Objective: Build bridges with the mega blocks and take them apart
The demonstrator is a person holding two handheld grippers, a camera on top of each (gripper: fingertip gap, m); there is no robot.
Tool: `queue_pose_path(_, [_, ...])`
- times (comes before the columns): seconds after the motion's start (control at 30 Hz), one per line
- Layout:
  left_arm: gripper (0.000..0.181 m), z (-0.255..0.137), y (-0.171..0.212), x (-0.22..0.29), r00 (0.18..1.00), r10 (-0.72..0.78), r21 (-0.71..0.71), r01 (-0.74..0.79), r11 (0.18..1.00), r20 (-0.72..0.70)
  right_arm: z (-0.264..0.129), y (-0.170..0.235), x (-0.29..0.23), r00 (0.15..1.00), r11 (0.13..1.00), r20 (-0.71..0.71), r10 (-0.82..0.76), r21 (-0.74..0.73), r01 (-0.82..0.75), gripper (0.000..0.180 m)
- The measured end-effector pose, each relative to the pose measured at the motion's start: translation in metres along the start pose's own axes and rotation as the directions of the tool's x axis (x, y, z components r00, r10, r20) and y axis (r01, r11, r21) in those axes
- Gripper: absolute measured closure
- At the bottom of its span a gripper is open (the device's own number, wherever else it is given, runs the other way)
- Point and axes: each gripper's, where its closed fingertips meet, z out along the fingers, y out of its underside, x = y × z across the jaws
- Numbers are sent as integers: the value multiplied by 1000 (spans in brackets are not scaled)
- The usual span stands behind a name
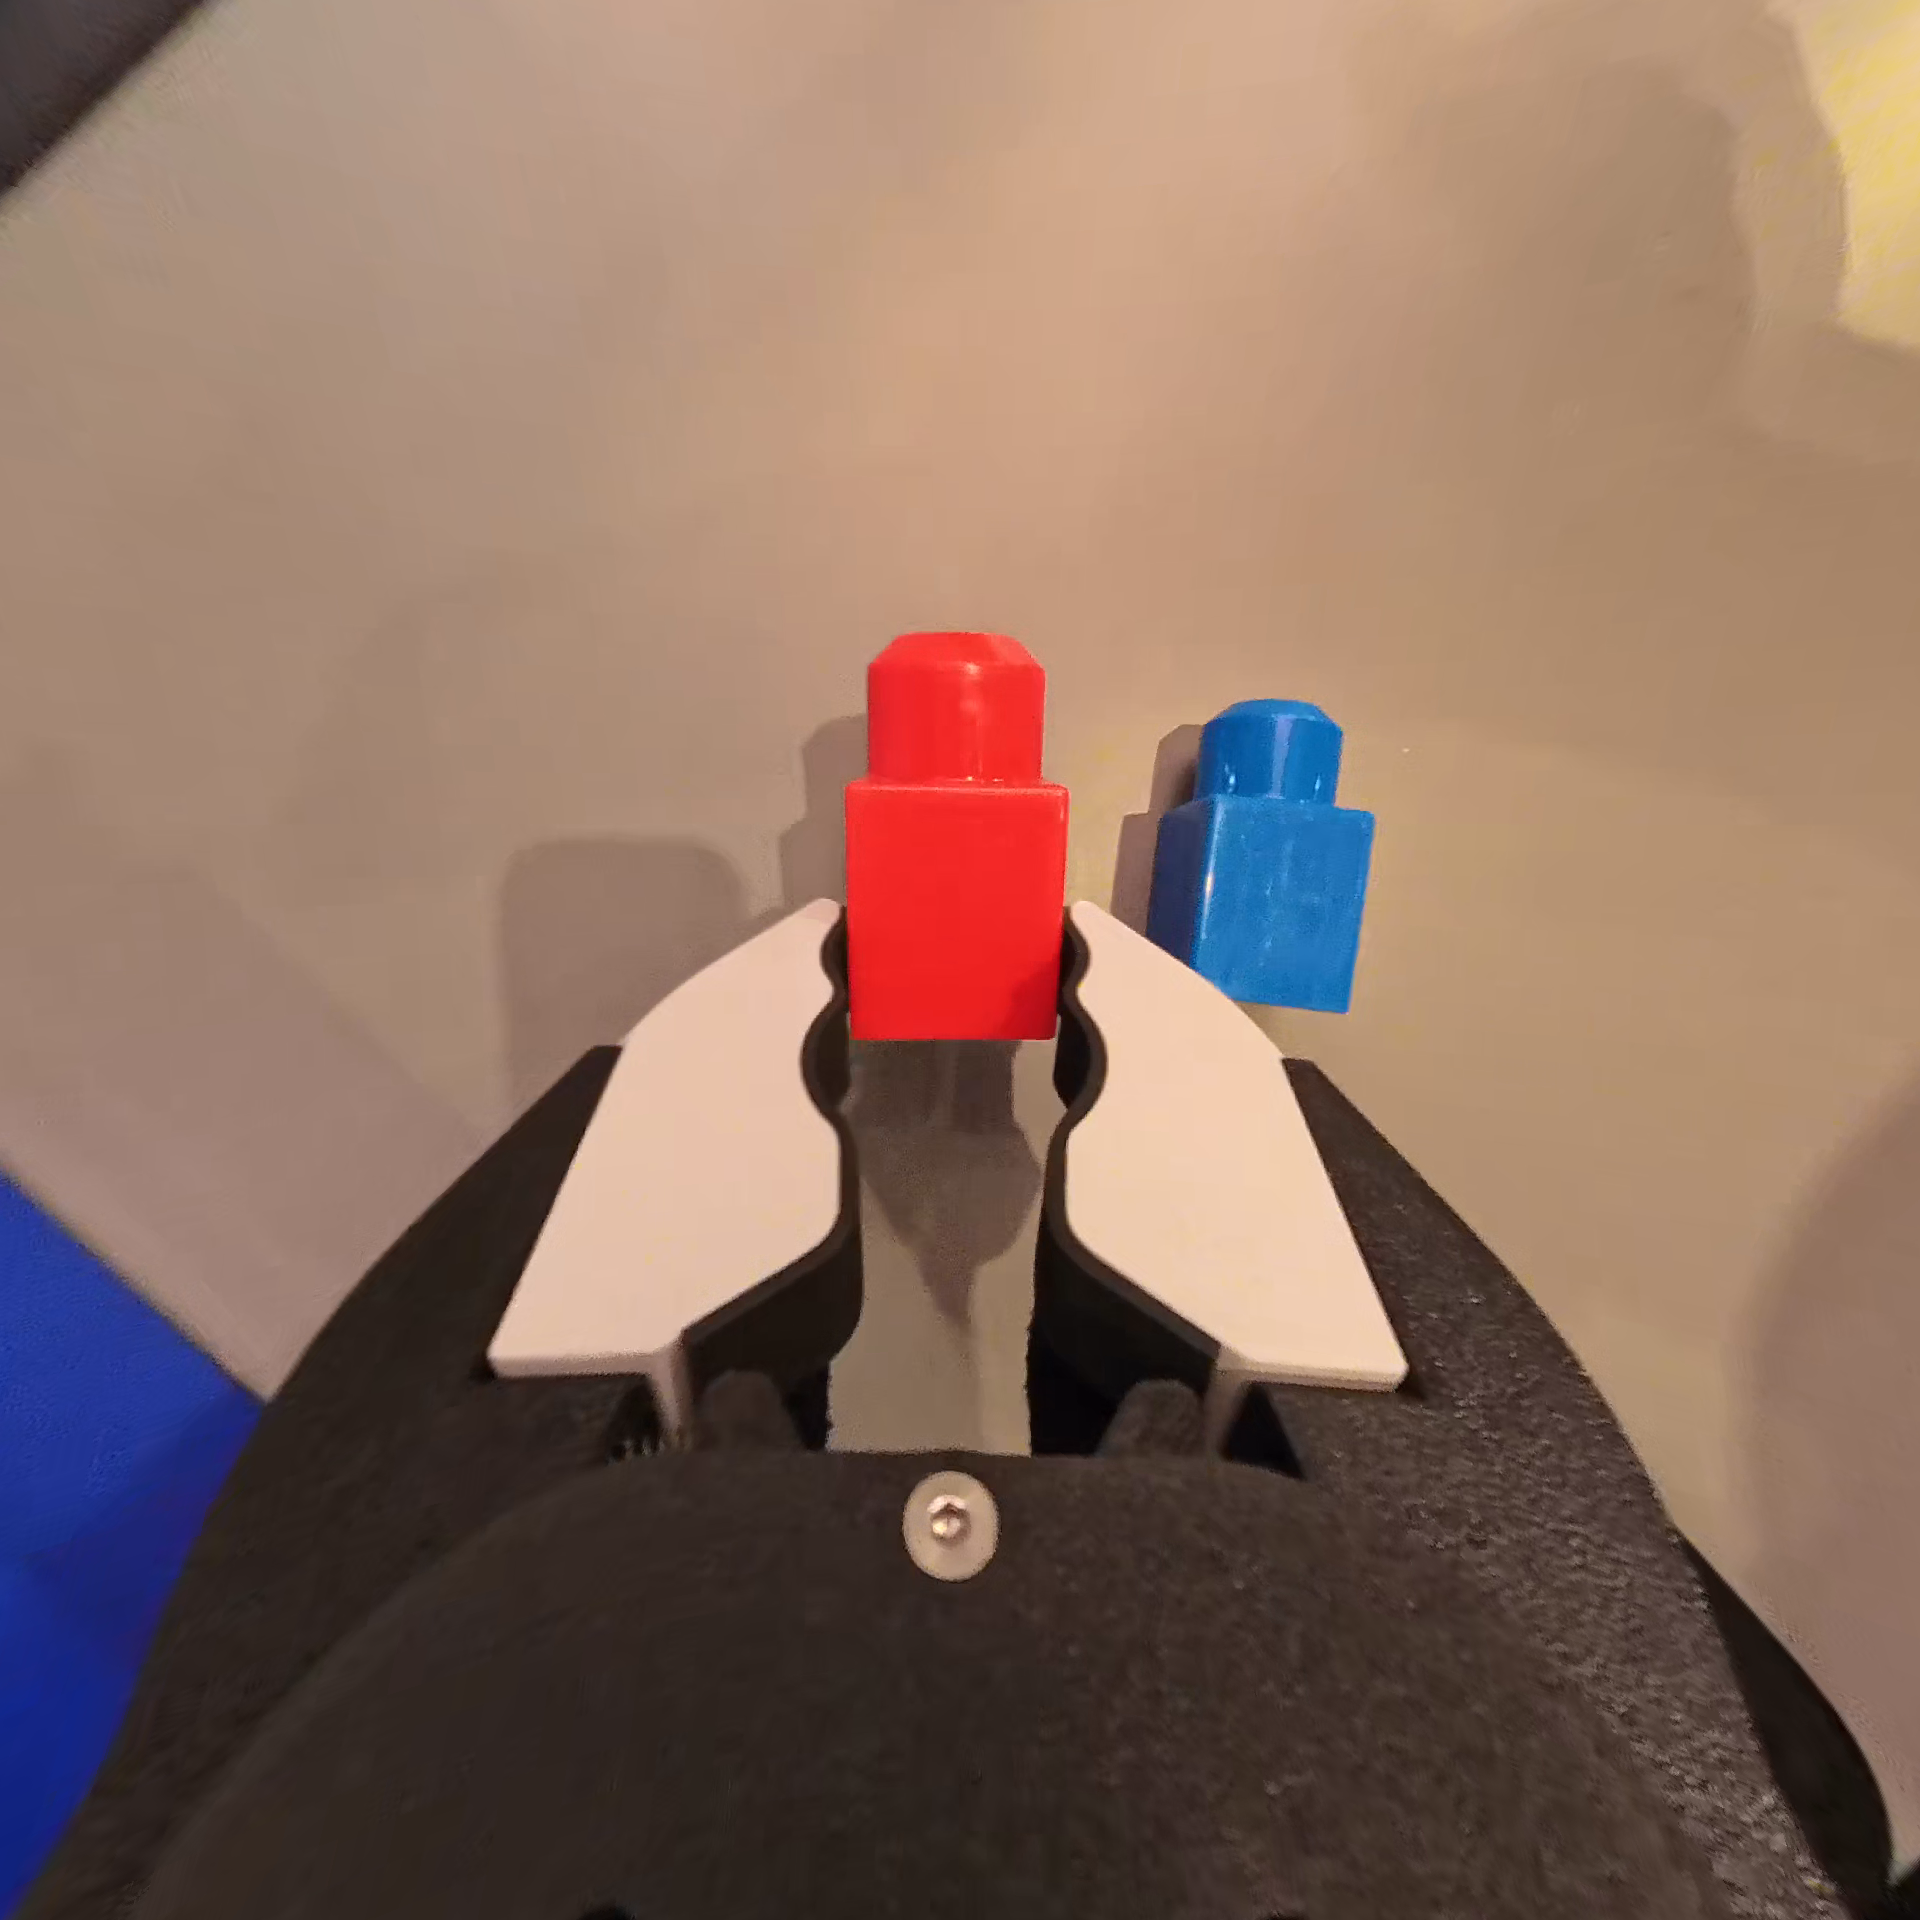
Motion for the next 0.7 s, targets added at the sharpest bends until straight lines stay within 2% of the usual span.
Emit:
queue_pose_path(0.27, [145, 21, 20, 3, 999, -12, -95, 8, 995, -40, -1, -3, 6, 1000, 1000, 3, 28, 13, -28, 109])
queue_pose_path(0.33, [141, 19, 23, 5, 999, 1, -115, -6, 993, -46, -3, -6, 8, 999, 998, 13, 51, 34, -51, 109])
queue_pose_path(0.4, [130, 13, 23, 3, 999, 22, -116, -26, 993, -33, -5, -7, 10, 998, 997, 21, 67, 44, -68, 109])
queue_pose_path(0.53, [130, -6, 15, -5, 999, -10, -48, 7, 999, -49, -7, -6, 16, 996, 995, 19, 83, 45, -84, 109])
queue_pose_path(0.6, [136, -11, 5, -5, 992, -49, 17, 51, 999, -113, -8, -5, 18, 996, 994, 17, 92, 50, -92, 110])
queue_pose_path(0.7, [142, -9, 2, 2, 968, -78, 18, 85, 996, -237, -7, -1, 21, 995, 994, 16, 99, 38, -100, 110])
